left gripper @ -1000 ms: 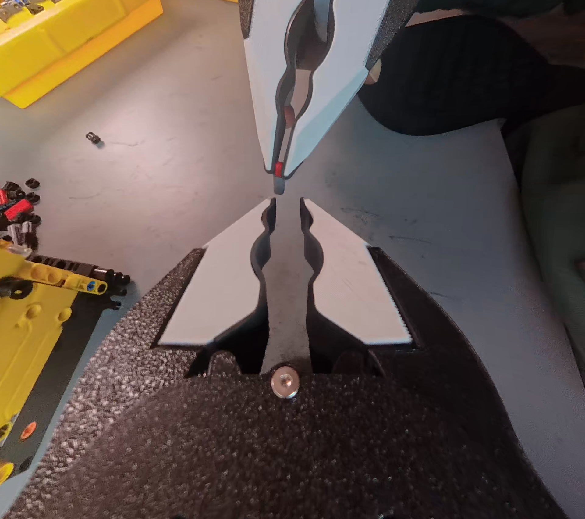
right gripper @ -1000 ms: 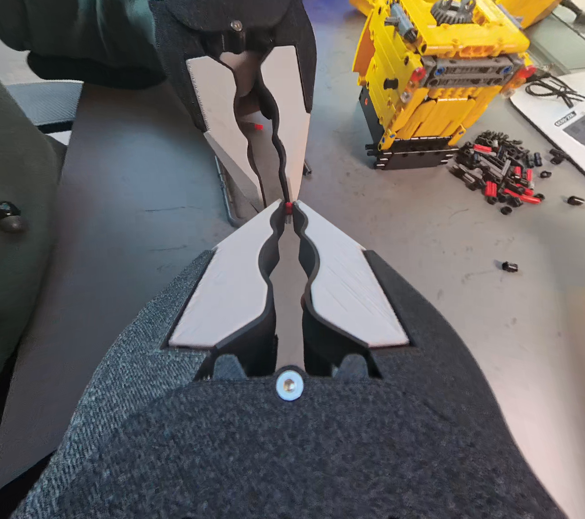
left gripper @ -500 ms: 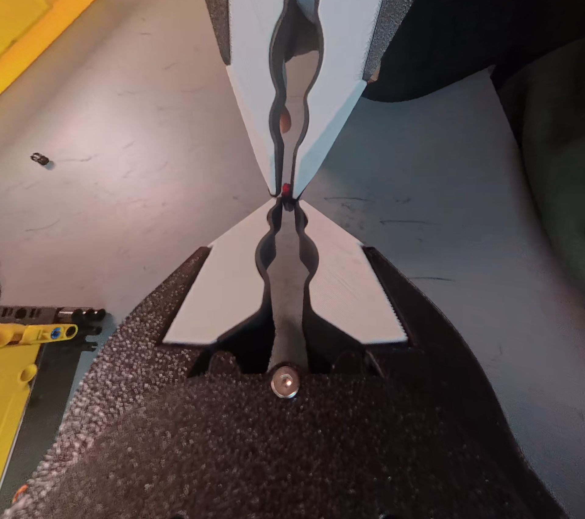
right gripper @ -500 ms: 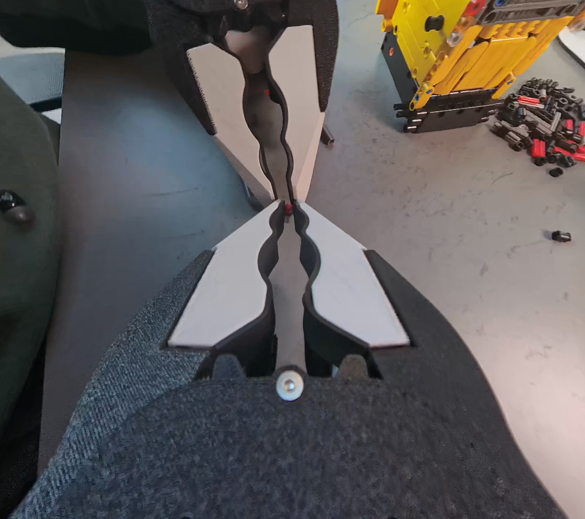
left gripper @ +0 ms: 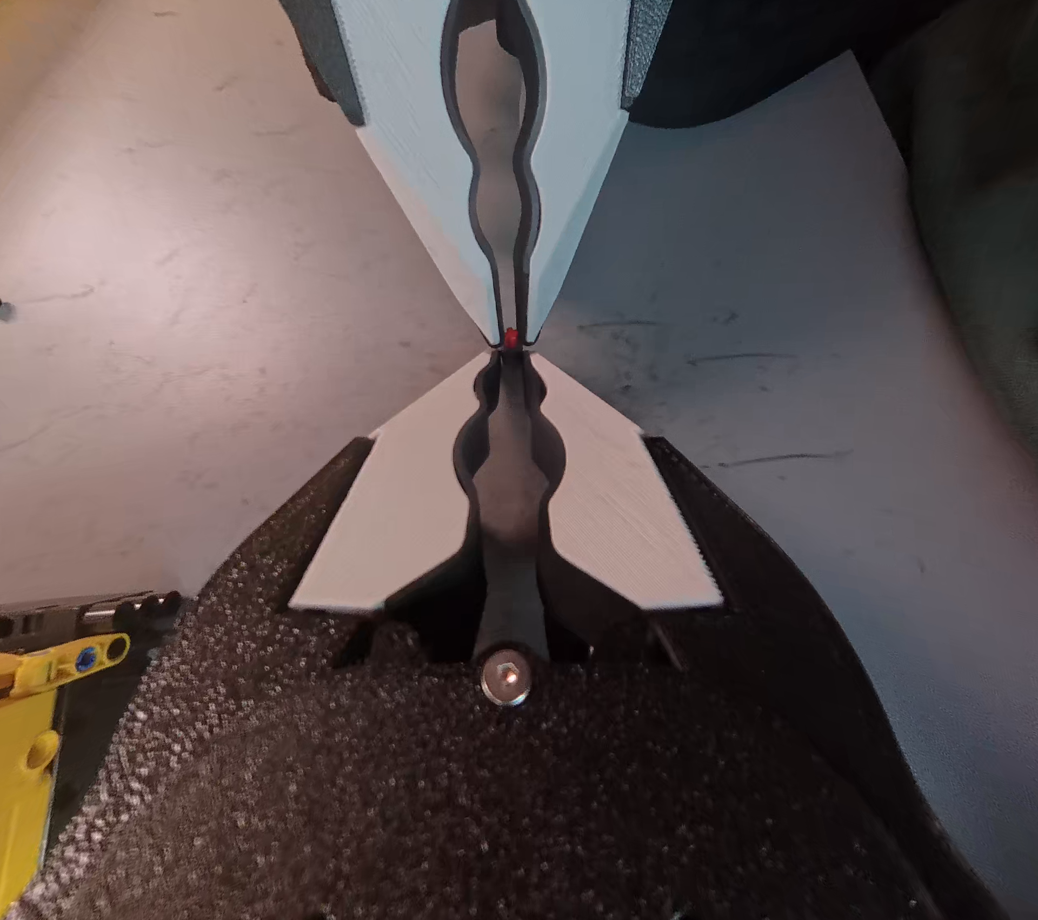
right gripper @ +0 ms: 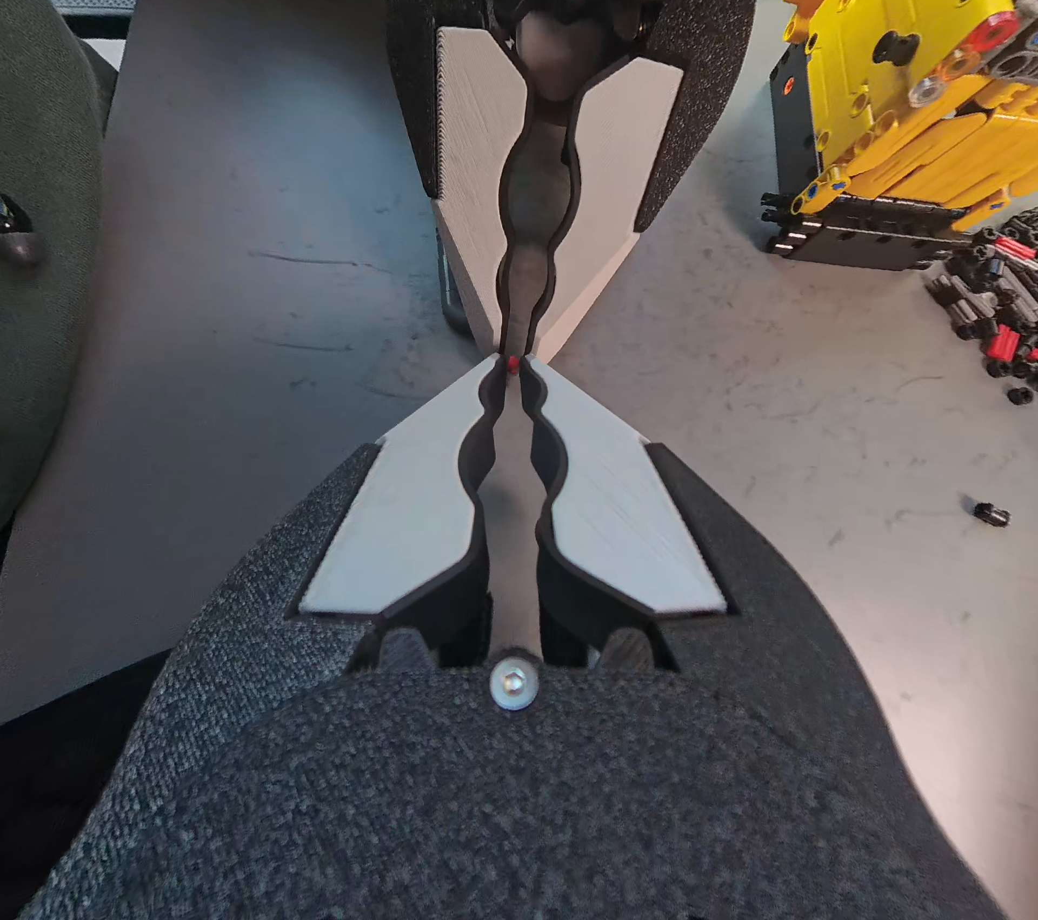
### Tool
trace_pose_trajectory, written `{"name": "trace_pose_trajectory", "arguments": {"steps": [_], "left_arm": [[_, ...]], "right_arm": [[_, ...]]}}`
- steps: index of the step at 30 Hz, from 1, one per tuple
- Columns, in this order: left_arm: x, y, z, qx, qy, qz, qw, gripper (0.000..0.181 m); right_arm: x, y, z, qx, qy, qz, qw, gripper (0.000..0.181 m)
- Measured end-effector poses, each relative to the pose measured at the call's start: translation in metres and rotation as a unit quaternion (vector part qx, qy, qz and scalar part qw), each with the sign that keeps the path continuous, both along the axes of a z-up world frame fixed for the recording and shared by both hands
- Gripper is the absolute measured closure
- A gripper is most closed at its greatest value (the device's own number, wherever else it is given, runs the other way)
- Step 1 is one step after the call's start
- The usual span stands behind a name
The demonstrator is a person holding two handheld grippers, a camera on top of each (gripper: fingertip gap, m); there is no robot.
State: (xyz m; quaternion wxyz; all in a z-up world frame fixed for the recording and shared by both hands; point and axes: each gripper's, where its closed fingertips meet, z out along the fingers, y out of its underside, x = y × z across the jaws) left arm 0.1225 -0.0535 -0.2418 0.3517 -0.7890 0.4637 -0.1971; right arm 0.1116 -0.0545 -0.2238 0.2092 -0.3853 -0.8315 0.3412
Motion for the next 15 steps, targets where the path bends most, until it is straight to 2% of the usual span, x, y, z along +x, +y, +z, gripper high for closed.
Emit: {"name": "trace_pose_trajectory", "arguments": {"steps": [3, 15], "left_arm": [[-0.0028, 0.0000, -0.0011, -0.002, 0.003, 0.005, 1.000, 0.169], [-0.0036, 0.0020, 0.0011, -0.001, -0.003, 0.013, 1.000, 0.171]], "right_arm": [[-0.0027, 0.0016, -0.0002, -0.009, -0.011, -0.018, 1.000, 0.177], [-0.0031, 0.0017, -0.0019, -0.010, -0.018, -0.022, 1.000, 0.175]]}}
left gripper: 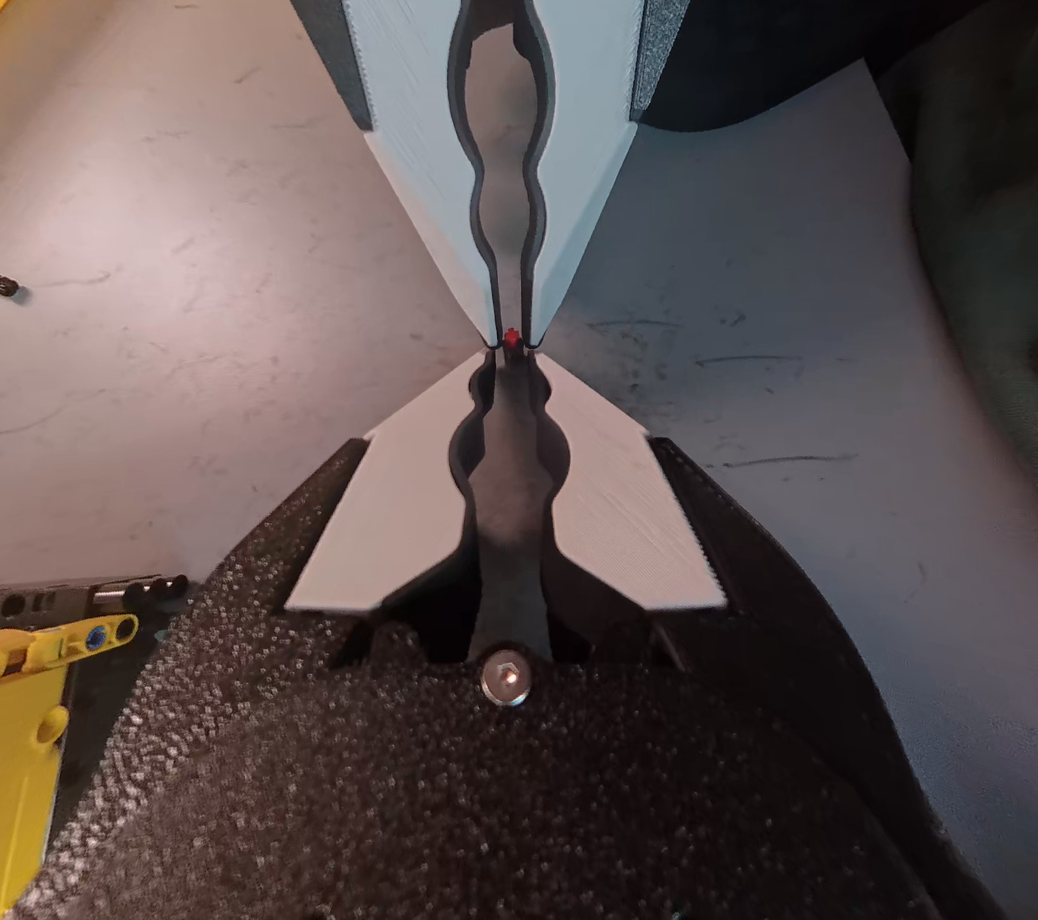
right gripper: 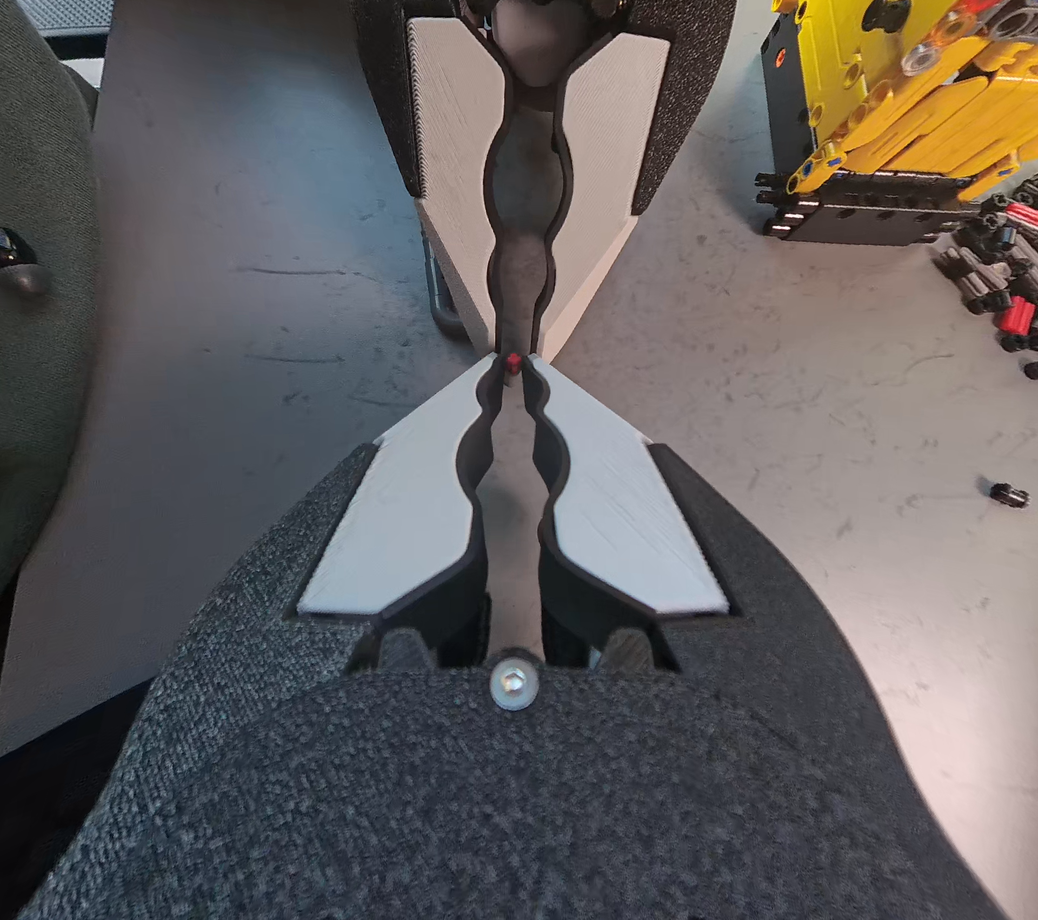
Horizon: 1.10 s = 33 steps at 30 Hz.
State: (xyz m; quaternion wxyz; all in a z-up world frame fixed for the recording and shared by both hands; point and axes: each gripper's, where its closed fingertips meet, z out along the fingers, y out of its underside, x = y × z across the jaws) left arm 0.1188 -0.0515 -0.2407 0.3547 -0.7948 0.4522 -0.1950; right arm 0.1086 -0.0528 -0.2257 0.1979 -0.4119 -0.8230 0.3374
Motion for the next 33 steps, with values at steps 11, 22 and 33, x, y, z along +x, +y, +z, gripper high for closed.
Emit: {"name": "trace_pose_trajectory", "arguments": {"steps": [11, 22, 33], "left_arm": [[-0.008, -0.002, 0.006, -0.001, 0.004, 0.006, 1.000, 0.165], [-0.032, -0.066, 0.011, -0.050, 0.045, 0.052, 0.996, 0.163], [-0.015, -0.063, 0.040, -0.156, -0.119, 0.065, 0.978, 0.175]], "right_arm": [[0.002, 0.003, 0.009, -0.001, 0.014, 0.003, 1.000, 0.165], [0.038, -0.004, 0.026, -0.009, 0.057, 0.026, 0.998, 0.164], [0.024, -0.032, 0.041, 0.120, 0.194, 0.088, 0.970, 0.161]]}}
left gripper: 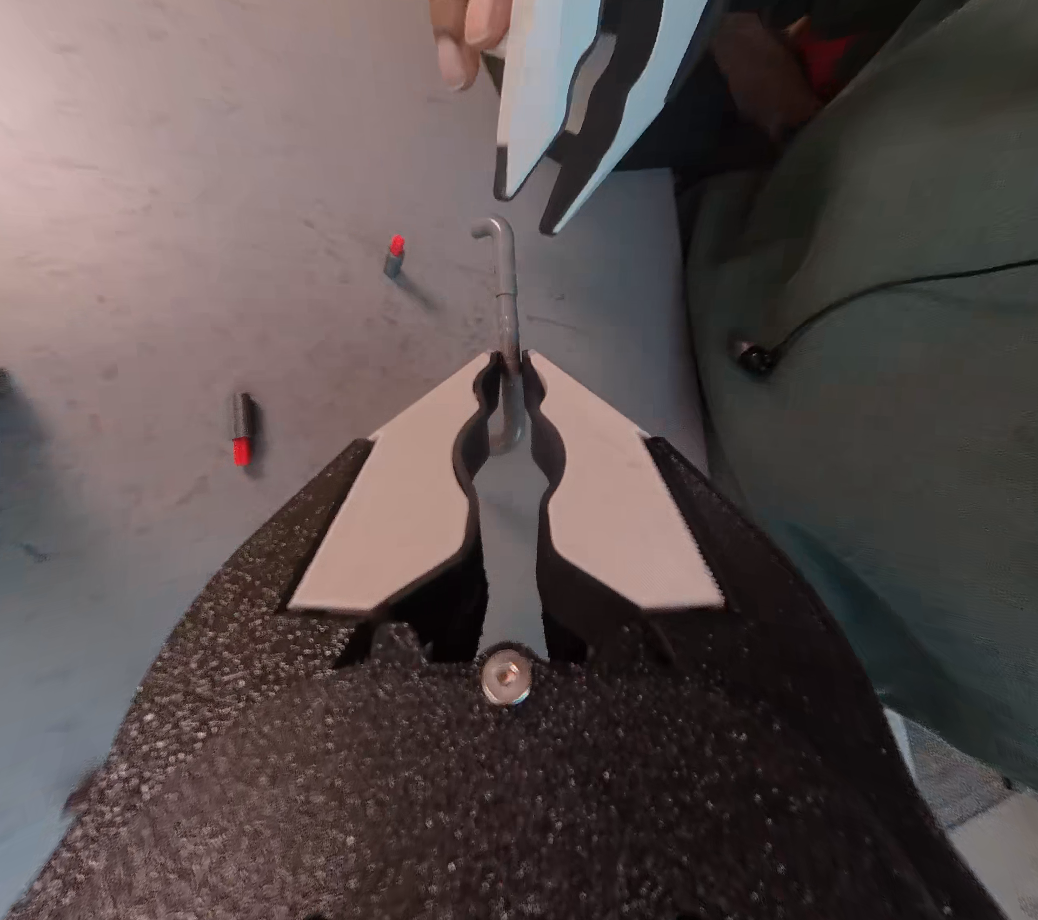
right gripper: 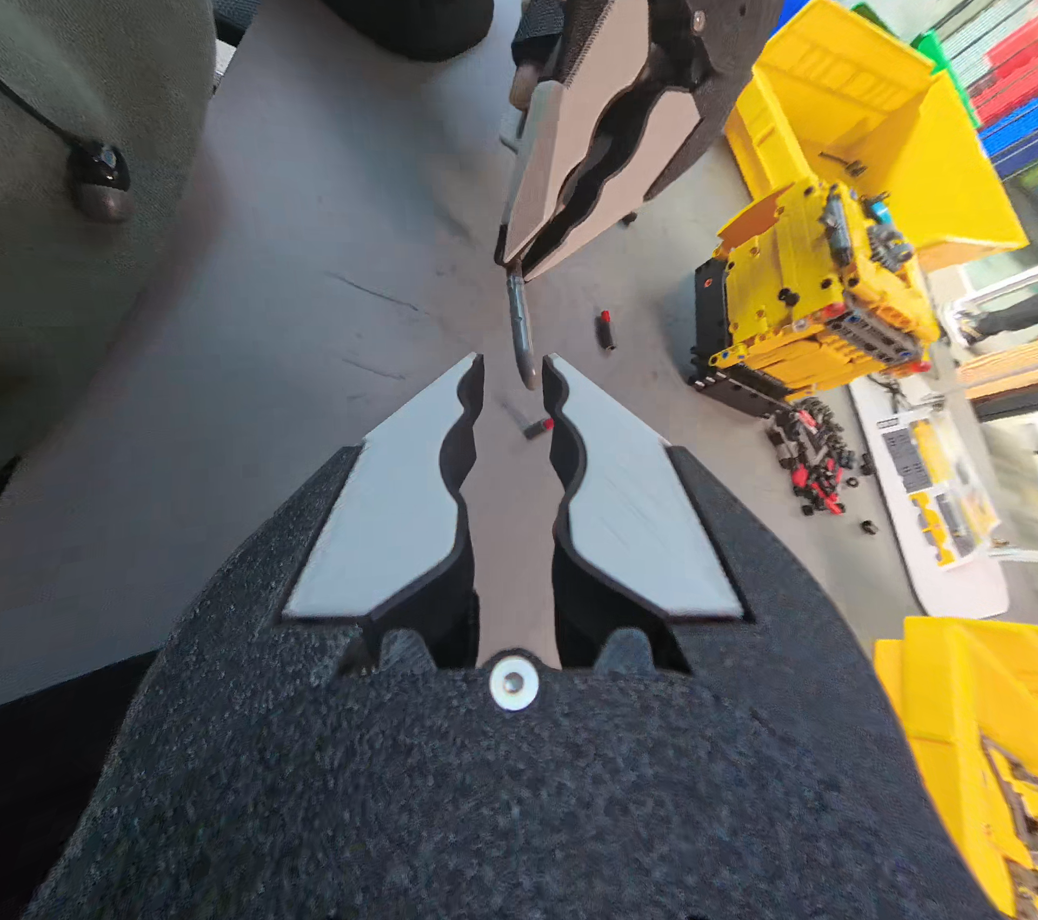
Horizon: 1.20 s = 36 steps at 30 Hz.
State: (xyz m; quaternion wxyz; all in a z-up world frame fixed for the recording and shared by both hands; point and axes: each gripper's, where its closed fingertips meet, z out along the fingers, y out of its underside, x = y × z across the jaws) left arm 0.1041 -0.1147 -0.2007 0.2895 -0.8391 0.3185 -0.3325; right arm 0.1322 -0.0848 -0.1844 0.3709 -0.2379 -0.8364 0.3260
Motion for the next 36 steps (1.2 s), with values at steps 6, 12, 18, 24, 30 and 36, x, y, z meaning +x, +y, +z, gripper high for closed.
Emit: {"name": "trace_pose_trajectory", "arguments": {"steps": [6, 12, 18, 24, 30, 36], "left_arm": [[0.015, -0.003, 0.021, -0.028, -0.068, -0.019, 0.997, 0.175], [0.007, 0.010, 0.029, 0.043, -0.052, 0.013, 0.998, 0.164], [0.000, 0.028, 0.035, 0.156, 0.011, 0.051, 0.986, 0.173], [-0.008, 0.033, 0.020, 0.164, 0.052, 0.048, 0.984, 0.177], [-0.014, 0.033, 0.000, 0.149, 0.087, 0.036, 0.984, 0.177], [-0.017, 0.036, -0.005, 0.139, 0.088, 0.039, 0.986, 0.177]], "right_arm": [[-0.002, 0.000, 0.004, 0.036, 0.027, 0.000, 0.999, 0.174], [-0.005, 0.013, 0.009, -0.127, -0.025, -0.050, 0.990, 0.174], [-0.015, 0.020, 0.012, -0.224, -0.046, -0.062, 0.972, 0.174], [-0.020, 0.025, -0.001, -0.209, -0.071, -0.068, 0.973, 0.173], [-0.018, 0.033, -0.012, -0.172, -0.089, -0.066, 0.979, 0.170], [-0.020, 0.035, -0.020, -0.152, -0.114, -0.058, 0.980, 0.169]]}}
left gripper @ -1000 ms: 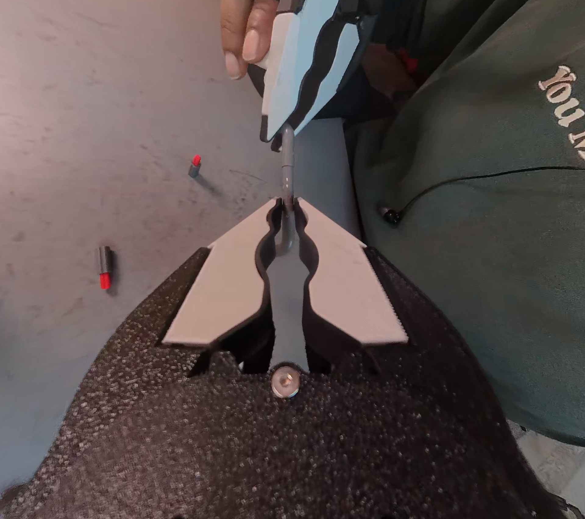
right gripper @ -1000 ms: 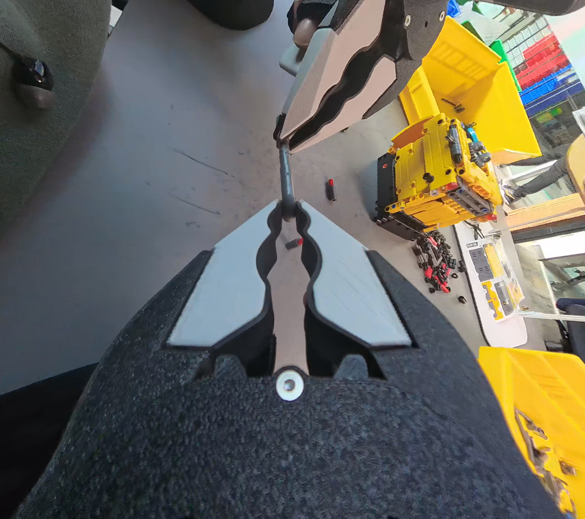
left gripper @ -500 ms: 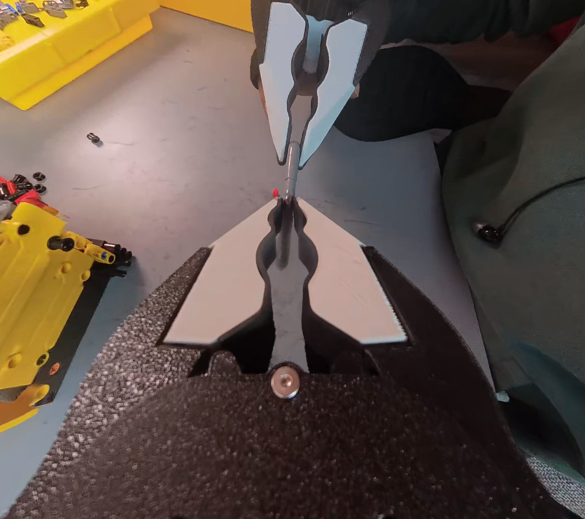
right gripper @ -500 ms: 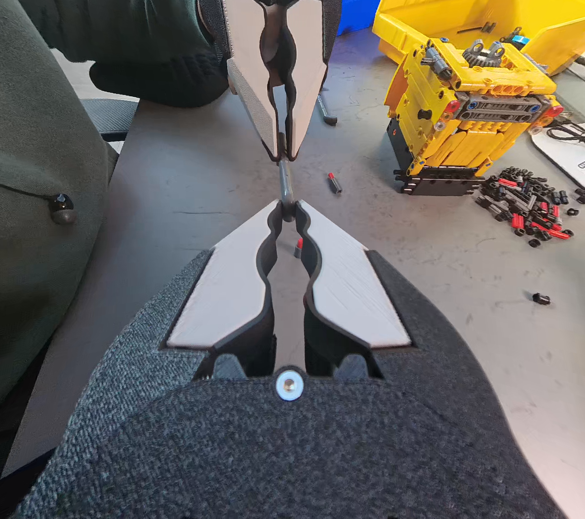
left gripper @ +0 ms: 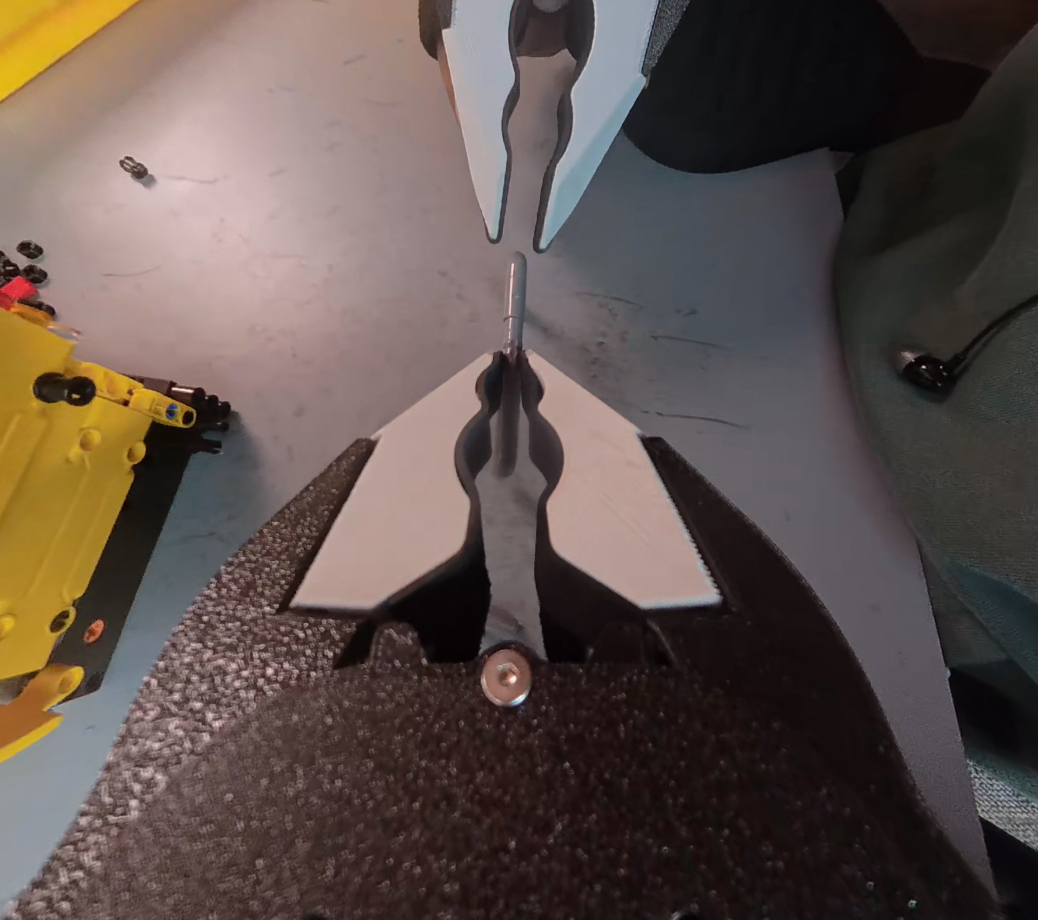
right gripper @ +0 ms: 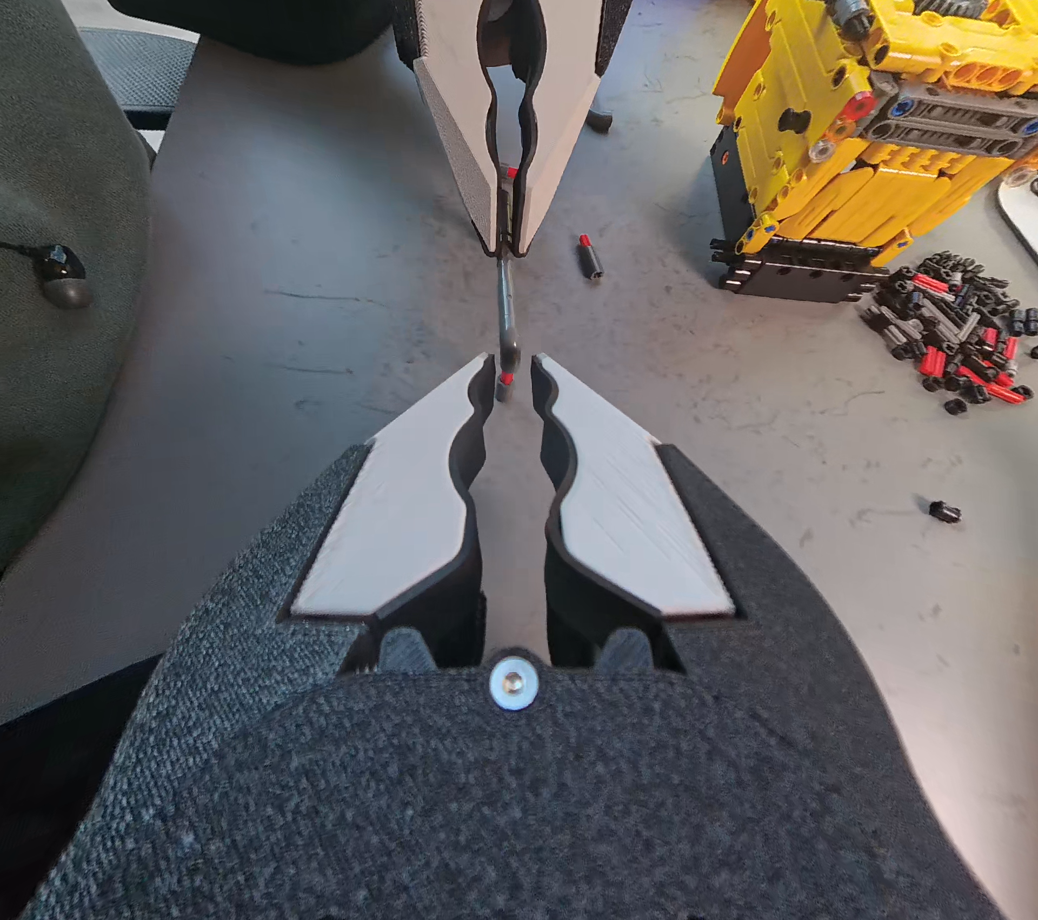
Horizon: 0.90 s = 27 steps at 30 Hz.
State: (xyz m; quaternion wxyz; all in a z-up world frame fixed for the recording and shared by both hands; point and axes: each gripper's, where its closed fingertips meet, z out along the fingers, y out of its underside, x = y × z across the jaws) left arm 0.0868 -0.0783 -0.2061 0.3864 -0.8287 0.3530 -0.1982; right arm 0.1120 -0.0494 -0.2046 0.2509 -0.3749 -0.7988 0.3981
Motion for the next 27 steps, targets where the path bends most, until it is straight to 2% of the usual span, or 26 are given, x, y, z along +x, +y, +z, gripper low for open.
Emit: {"name": "trace_pose_trajectory", "arguments": {"steps": [8, 27], "left_arm": [[-0.0014, 0.0024, 0.0017, -0.009, -0.001, 0.003, 1.000, 0.177], [0.0019, 0.0004, 0.0012, -0.006, 0.002, -0.002, 1.000, 0.177]], "right_arm": [[-0.0035, -0.0003, -0.0052, 0.011, -0.022, 0.009, 1.000, 0.174], [-0.0017, -0.0035, -0.0070, 0.010, -0.040, 0.008, 0.999, 0.174]]}}
